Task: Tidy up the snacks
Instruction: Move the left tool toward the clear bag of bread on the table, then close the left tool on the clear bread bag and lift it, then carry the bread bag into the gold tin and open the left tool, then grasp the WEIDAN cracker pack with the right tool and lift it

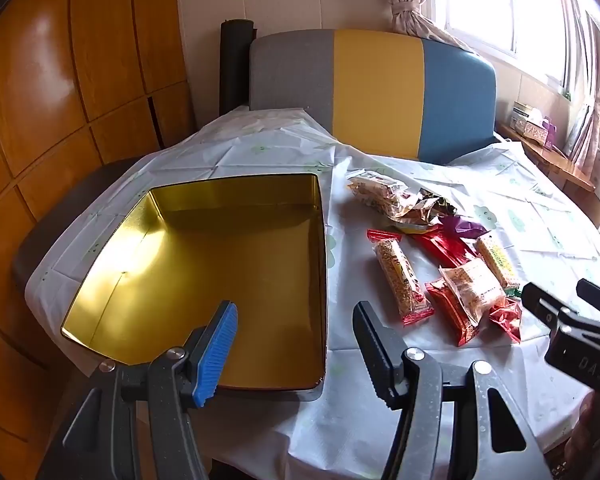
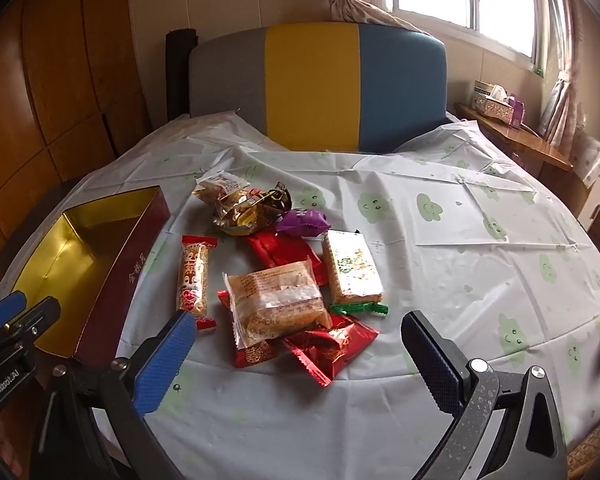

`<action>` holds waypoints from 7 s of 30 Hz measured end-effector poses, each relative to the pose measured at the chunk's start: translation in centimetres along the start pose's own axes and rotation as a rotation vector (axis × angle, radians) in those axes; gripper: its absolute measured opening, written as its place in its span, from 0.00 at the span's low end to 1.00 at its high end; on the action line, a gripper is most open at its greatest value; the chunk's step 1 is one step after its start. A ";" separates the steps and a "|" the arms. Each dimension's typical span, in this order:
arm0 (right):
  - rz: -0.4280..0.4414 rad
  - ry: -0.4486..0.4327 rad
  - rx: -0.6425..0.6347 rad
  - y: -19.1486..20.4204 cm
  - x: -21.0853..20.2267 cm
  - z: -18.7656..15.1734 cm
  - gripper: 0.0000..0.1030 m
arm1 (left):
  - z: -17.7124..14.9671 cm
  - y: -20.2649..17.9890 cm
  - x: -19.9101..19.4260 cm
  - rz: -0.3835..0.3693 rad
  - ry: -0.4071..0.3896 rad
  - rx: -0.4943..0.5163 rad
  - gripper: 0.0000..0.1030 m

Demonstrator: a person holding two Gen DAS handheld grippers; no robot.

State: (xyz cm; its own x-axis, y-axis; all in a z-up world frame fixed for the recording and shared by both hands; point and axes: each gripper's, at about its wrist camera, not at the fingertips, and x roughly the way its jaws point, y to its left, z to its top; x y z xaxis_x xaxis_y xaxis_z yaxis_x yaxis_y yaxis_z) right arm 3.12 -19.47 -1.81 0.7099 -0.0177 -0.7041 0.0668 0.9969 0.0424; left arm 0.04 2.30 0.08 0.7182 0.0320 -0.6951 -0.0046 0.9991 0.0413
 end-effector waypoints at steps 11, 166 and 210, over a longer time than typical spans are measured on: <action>-0.021 -0.050 -0.007 -1.1 -0.5 1.5 1.00 | 0.2 -0.2 -0.1 -0.007 0.004 0.010 0.59; 0.088 0.439 -0.140 -6.9 16.3 3.3 0.49 | 11.8 7.2 24.8 -0.234 0.377 -0.218 0.54; 0.105 0.447 -0.013 -7.7 14.8 2.6 0.48 | 3.2 8.0 6.6 -0.128 0.092 -0.051 0.64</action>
State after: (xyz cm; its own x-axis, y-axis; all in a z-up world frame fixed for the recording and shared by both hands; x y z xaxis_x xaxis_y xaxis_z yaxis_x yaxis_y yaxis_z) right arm 14.94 -27.58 -10.76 0.3404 0.1153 -0.9332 0.0004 0.9924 0.1227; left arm 6.98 10.43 -1.93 0.6485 -0.0952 -0.7553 0.0454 0.9952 -0.0865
